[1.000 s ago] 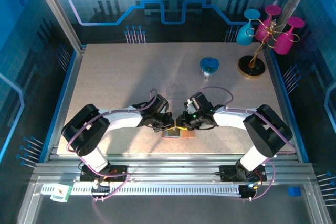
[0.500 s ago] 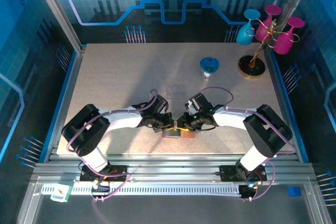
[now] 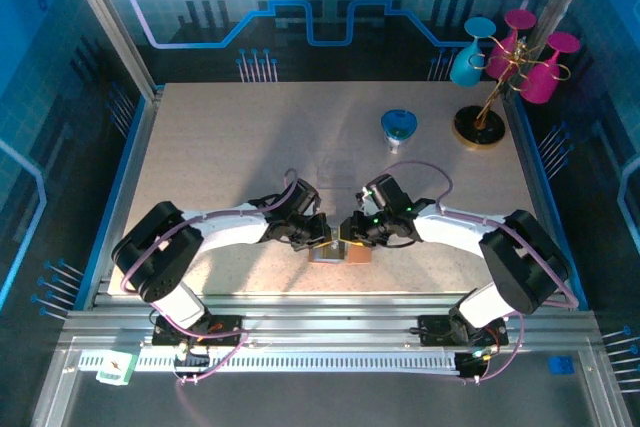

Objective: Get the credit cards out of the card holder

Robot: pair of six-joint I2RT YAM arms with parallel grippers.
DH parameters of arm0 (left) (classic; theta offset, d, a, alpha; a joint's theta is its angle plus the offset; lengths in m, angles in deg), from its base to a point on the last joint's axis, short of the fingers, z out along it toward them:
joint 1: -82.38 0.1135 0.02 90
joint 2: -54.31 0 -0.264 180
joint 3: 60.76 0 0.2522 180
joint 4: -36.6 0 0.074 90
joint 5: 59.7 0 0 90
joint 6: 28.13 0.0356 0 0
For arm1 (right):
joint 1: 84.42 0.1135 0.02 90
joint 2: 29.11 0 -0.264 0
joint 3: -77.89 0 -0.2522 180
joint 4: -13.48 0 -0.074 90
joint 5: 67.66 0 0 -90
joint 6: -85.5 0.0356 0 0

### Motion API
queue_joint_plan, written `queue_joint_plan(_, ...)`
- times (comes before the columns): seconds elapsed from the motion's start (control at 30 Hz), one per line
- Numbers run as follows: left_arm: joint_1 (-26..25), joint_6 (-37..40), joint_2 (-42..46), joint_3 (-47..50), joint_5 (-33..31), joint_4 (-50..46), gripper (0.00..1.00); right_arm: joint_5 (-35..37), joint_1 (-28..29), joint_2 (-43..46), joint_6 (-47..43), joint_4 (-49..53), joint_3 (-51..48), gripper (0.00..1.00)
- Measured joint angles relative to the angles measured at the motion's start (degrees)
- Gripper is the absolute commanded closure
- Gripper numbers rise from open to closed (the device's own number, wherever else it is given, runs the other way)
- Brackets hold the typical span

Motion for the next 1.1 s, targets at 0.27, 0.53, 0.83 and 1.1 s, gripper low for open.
queue_joint_plan(0.27,0.0,2.38,1.7,-1.07,-1.55,-5.22,0.94,-1.51,-1.2,-1.18,-0.17,-1.22,-1.22,0.75)
queue_joint_plan(0.53,0.0,3.06,1.36,-1.53,-1.77,-6.6,0.95,-2.4,-1.57,-2.71,-0.2,-2.38,-1.62,0.76)
queue_joint_plan(0.83,0.0,3.06,-0.76,-1.53,-1.79,-6.56,0.95,-3.58,-1.88,-4.79,-0.13,-5.16,-2.97,0.78)
queue_joint_plan(1.1,0.0,3.06,-0.92,-1.53,-1.97,-6.54,0.95,-7.06,-2.97,-6.03,1.62,-11.5,-5.18,0.81)
